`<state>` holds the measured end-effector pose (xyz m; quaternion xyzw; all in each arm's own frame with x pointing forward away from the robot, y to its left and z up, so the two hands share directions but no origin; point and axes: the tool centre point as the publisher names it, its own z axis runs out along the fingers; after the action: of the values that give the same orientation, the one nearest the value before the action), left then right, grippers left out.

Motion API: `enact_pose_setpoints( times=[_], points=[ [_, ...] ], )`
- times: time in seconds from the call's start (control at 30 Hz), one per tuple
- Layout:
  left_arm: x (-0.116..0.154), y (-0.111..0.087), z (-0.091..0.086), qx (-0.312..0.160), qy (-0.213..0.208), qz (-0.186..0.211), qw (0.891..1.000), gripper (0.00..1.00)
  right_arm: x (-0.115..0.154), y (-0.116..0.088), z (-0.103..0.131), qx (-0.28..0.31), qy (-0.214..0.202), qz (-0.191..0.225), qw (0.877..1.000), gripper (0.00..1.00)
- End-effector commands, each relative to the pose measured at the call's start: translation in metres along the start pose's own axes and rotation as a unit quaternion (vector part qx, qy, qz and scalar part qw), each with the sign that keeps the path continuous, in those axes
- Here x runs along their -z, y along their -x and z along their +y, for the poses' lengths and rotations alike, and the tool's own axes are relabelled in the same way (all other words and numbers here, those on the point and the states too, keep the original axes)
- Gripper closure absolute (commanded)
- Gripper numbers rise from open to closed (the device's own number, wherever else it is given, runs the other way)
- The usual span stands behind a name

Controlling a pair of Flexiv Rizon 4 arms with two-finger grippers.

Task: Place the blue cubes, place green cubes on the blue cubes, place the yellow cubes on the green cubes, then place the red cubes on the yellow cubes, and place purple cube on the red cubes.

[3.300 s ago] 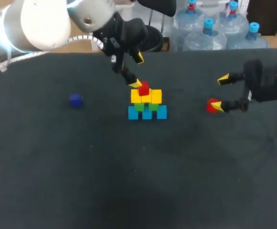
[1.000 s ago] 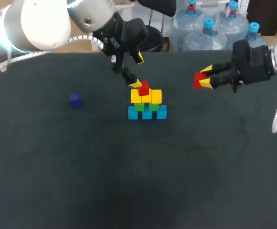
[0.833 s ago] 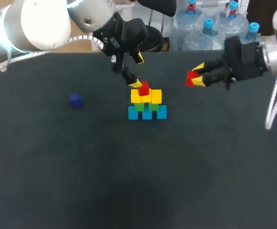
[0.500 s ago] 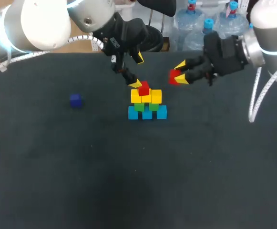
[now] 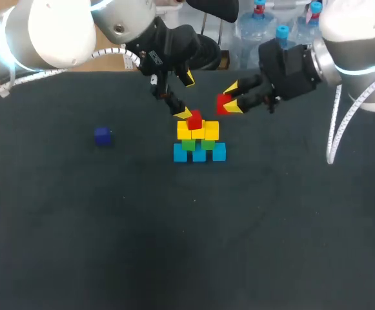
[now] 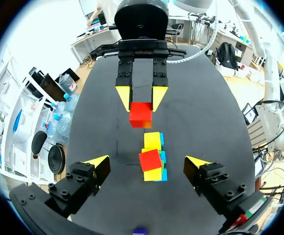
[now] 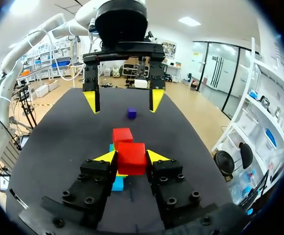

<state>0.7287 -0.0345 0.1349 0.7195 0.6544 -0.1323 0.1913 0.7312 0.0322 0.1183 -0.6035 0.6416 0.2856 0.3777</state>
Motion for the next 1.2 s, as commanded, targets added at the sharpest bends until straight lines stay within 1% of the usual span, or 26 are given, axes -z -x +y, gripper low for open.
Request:
enact_pose_setpoints(
  times=[0.03,0.6,0.87,1.2],
  points=[
    [0.000,-0.001,0.000,-0.002,0.000,-0.001,1.000,0.00,-0.006,0.005,0.006,0.000,-0.002,0.006,1.000,1.00],
    [0.000,-0.001,0.000,-0.002,0.000,-0.001,1.000,0.00,-0.026,0.004,0.020,-0.005,0.019,0.005,1.000,1.00],
    [0.000,-0.001,0.000,-0.002,0.000,-0.001,1.000,0.00,-0.034,0.001,0.021,-0.007,0.027,0.002,1.000,1.00],
    [0.000,-0.001,0.000,-0.002,0.000,-0.001,1.000,0.00,-0.036,-0.001,0.019,-0.008,0.030,0.001,1.000,1.00]
  ],
)
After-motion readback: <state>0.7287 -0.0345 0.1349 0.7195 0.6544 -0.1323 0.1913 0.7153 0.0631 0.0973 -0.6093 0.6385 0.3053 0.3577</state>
